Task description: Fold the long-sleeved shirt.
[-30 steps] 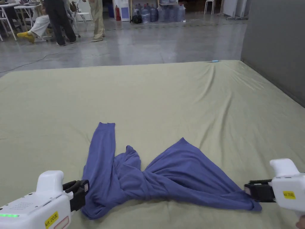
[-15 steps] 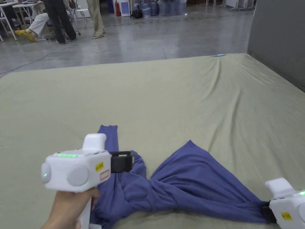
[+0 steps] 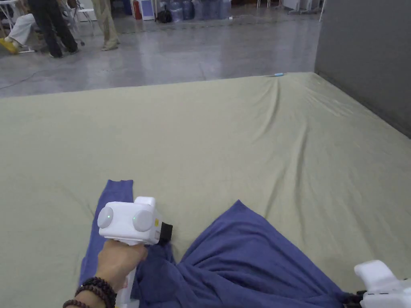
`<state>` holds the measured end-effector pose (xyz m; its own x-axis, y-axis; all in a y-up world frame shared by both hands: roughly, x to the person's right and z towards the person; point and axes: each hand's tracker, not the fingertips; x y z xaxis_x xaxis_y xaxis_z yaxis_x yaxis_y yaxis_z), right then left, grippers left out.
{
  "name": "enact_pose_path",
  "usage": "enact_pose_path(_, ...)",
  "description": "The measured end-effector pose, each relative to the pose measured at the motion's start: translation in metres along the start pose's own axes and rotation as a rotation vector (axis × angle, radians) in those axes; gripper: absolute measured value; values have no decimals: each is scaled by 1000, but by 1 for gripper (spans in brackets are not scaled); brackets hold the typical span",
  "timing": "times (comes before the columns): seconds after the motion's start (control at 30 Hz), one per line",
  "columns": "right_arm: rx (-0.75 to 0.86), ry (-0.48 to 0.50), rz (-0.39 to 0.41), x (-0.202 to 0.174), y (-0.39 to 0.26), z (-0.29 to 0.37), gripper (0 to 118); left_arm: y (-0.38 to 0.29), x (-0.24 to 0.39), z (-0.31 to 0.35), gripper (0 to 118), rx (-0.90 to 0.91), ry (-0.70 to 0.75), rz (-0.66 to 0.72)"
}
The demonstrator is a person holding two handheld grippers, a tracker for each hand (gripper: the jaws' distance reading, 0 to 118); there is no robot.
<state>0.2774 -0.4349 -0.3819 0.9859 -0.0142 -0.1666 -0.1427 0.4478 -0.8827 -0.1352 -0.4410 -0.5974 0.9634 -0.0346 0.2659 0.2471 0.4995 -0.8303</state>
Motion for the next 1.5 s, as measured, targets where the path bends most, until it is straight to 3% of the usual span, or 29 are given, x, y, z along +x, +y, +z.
enact_pose_path(0.07,-1,-4,9,0,0,1,2,4,-4,17,0,29,16,11)
enact_pose_path(0.2,10,5,6,3,11,19,2,0,-37,76,0,141,-59,108)
enact_pose_path(0.33,184,40,-14,5,45,71,2,-3,-68,159,0,330,-101,141)
enact_pose_path(0.57,447,-10,56,-6,150,167,2,10,-119,301,0,626,-107,212)
enact_pose_path(0.77,656,-23,62,-19,263,253,2,56,-146,401,0,836,-56,221)
enact_pose_path(0.83,716,-50,72,-25,300,278,2,78,-153,419,0,859,-28,221)
enact_pose_path(1.13,866,-120,-37,-29,435,364,2,185,-170,484,0,1026,73,290)
enact_pose_path(1.33,915,-170,-71,-24,475,389,2,244,-168,517,0,1113,102,309)
enact_pose_path(1.5,910,-172,-126,-11,482,378,2,249,-142,513,0,1124,101,264)
